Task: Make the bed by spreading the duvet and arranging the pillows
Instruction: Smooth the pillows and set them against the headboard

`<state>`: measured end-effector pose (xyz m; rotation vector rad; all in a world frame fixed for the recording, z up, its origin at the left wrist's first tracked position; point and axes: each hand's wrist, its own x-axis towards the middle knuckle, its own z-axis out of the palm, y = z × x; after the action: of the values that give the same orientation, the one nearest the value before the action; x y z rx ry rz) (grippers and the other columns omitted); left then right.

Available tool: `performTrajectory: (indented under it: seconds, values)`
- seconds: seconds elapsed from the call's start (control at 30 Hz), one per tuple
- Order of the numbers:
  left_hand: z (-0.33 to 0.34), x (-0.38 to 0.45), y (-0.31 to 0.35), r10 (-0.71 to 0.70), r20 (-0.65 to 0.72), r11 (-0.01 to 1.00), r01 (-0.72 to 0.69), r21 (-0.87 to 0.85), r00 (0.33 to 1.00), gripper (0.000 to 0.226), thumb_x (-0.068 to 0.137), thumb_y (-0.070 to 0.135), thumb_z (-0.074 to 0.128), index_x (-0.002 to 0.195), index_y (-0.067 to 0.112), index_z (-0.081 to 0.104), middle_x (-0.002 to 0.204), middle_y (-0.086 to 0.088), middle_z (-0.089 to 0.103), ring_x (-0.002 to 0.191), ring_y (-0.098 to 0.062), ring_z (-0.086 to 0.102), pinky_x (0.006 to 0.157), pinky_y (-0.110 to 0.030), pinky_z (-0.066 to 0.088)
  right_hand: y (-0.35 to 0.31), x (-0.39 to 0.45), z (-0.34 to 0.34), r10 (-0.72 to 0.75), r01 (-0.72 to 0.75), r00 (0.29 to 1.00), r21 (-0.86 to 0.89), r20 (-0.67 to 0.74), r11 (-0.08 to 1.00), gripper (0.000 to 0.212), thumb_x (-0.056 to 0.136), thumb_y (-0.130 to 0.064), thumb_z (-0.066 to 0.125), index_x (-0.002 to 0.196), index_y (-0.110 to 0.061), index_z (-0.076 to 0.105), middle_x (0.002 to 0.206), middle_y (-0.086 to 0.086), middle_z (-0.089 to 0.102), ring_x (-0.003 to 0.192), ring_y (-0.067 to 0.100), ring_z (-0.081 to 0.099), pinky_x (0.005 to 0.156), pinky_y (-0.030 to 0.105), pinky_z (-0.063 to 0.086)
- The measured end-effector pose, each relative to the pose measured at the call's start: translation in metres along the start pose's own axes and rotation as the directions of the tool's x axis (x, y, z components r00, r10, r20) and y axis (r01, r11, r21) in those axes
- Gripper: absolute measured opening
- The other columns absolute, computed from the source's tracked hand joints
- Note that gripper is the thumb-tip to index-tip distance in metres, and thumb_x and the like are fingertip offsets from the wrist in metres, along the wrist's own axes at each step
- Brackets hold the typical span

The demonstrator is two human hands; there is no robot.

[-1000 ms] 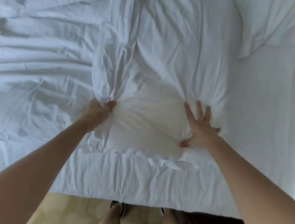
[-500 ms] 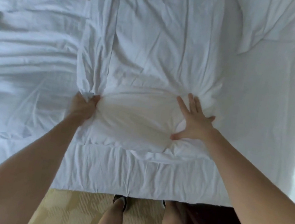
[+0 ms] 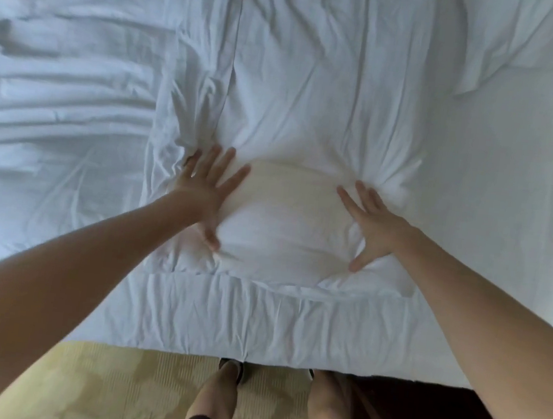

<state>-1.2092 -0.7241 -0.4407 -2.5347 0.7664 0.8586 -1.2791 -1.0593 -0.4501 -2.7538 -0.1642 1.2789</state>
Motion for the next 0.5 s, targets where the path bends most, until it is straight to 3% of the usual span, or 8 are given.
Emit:
performTrajectory:
  seconds: [0.13,0.27,0.37,0.43,0.5]
  values:
    - [0.025,0.018,0.001,-0.034,-0.001,0.999,0.034,0.042,0.999,0.17,0.036,0.083,0.075,0.139,0.025,-0.046,0.145,-0.016,-0.05,0.137,-0.035,-0.042,0.104,-0.05,-0.031,-0.017,0.02,0.02,0.109,-0.109,0.994,0.01,-0.027,0.994,0.167,0.038,-0.05,0.096,0.137,-0.048,-0.039,0.149,-0.005,-0.048,0.145,0.023,-0.031,0.097,0.078,0.03]
    - [0.031,0.035,0.008,-0.078,-0.008,0.997,0.078,0.025,0.997,0.169,0.037,0.082,0.075,0.138,0.023,-0.047,0.142,-0.016,-0.052,0.126,-0.034,-0.052,0.104,-0.049,-0.033,-0.019,0.034,0.028,0.143,-0.145,0.986,-0.019,-0.089,0.989,0.168,0.036,-0.049,0.096,0.141,-0.045,-0.035,0.15,-0.005,-0.046,0.147,0.024,-0.027,0.096,0.076,0.033]
    - [0.015,0.03,0.008,-0.065,0.082,0.998,0.063,0.026,0.994,0.167,0.04,0.079,0.079,0.14,0.025,-0.044,0.148,-0.017,-0.047,0.138,-0.036,-0.04,0.108,-0.049,-0.027,-0.017,0.038,0.006,0.109,-0.103,0.992,-0.087,0.057,0.991,0.165,0.042,-0.049,0.095,0.142,-0.042,-0.035,0.153,0.0,-0.042,0.149,0.029,-0.021,0.105,0.071,0.031]
    - [-0.007,0.025,0.007,-0.055,0.153,0.998,0.053,0.016,0.987,0.155,0.053,0.067,0.083,0.149,0.027,-0.032,0.154,-0.017,-0.037,0.146,-0.036,-0.026,0.117,-0.049,-0.013,-0.015,0.041,-0.028,0.082,-0.059,0.983,-0.139,0.162,0.988,0.148,0.057,-0.049,0.09,0.151,-0.036,-0.022,0.161,0.008,-0.023,0.151,0.032,0.001,0.114,0.057,0.029]
    - [-0.039,0.024,0.005,-0.01,0.174,1.0,0.015,-0.026,0.985,0.139,0.062,0.056,0.084,0.156,0.026,-0.013,0.162,-0.018,-0.015,0.151,-0.036,-0.001,0.119,-0.052,0.011,-0.017,0.041,-0.07,0.06,-0.05,0.992,-0.083,0.112,0.995,0.115,0.069,-0.048,0.084,0.156,-0.03,0.011,0.162,0.008,0.016,0.145,0.029,0.029,0.114,0.044,0.034]
